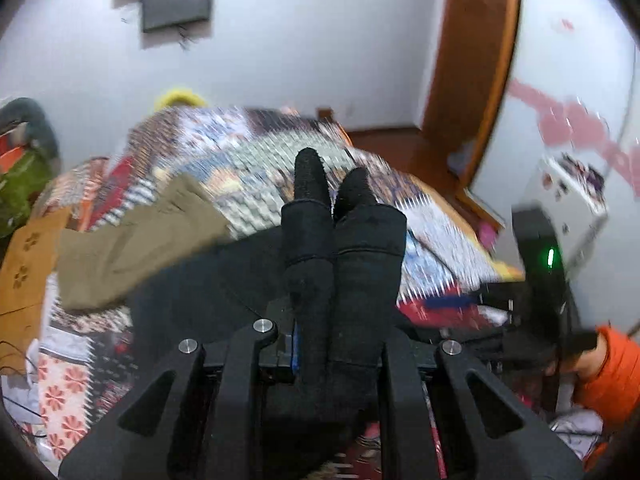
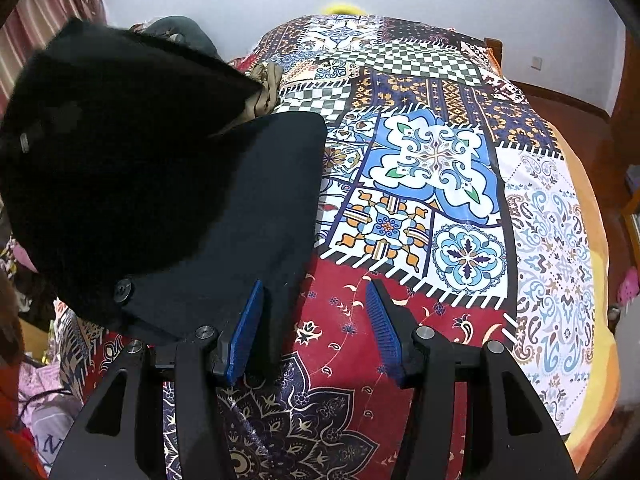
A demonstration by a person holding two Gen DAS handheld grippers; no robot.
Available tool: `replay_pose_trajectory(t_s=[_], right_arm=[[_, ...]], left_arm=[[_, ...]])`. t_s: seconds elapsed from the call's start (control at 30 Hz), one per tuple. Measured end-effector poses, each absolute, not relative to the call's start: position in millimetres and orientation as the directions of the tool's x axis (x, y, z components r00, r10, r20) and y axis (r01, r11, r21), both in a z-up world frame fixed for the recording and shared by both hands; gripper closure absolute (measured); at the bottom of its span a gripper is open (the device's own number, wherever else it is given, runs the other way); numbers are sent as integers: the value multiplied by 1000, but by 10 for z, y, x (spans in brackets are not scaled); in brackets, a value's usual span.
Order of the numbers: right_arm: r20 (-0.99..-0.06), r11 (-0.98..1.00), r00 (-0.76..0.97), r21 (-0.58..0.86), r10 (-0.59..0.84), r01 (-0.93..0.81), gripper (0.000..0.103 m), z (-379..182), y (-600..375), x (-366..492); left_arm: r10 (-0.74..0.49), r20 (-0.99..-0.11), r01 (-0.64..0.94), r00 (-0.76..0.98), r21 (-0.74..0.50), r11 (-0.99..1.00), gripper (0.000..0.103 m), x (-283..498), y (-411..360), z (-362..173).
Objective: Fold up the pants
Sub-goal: 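Fold the lifted pants leg over the stack with the left gripper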
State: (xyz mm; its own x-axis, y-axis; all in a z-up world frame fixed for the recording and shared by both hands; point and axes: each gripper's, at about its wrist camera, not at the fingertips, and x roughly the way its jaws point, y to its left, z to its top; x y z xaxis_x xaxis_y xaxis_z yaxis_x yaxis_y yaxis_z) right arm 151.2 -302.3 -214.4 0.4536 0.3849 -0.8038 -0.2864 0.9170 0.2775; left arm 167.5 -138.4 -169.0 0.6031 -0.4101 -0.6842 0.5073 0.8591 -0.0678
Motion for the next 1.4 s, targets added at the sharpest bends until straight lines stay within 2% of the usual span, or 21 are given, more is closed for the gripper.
replay_pose_trajectory(t_s=[0.13,0.3,0.4,0.5,0.97,1.07,1.17,1.3,1.4], right_arm=[[-801,917,456,285,388,-280,54,-2155,-3037,1526],[-802,919,458,285,384,-272,54,-2139,-3043,1518],[-803,920,457,287,383,-267,54,-2128,-3048,1511],[-804,922,459,286,379,-261,54,-2110,-3057,1495],[-803,938,485,294,348,-185,54,-1996,-3304,1339],[-796,940,499,293,342,-176,54,-1939,-3347,1305],[-785,941,519,286,337,-179,54,-1853,-3369,1284],[-764,941,550,277,337,-192,54,-1716,-3364,1267],[-744,937,570,275,349,-215,52,-1598,-3320,1266]], left_arm=[[-387,-762,523,519,-76,849,90,1701,-1569,-1998],[-352,-793,518,497,-54,854,87,1682,-1633,-2143],[-351,-799,520,489,-56,852,79,1678,-1673,-2140],[-399,-788,523,468,-116,844,65,1759,-1652,-2123],[-386,-798,508,463,-118,853,57,1790,-1787,-2013],[-414,-786,505,459,-152,850,53,1775,-1752,-1930],[-463,-758,515,461,-197,835,43,1738,-1712,-1787],[-475,-711,511,519,-188,839,42,1685,-1626,-1537],[-446,-688,483,573,-156,861,35,1698,-1453,-1417]])
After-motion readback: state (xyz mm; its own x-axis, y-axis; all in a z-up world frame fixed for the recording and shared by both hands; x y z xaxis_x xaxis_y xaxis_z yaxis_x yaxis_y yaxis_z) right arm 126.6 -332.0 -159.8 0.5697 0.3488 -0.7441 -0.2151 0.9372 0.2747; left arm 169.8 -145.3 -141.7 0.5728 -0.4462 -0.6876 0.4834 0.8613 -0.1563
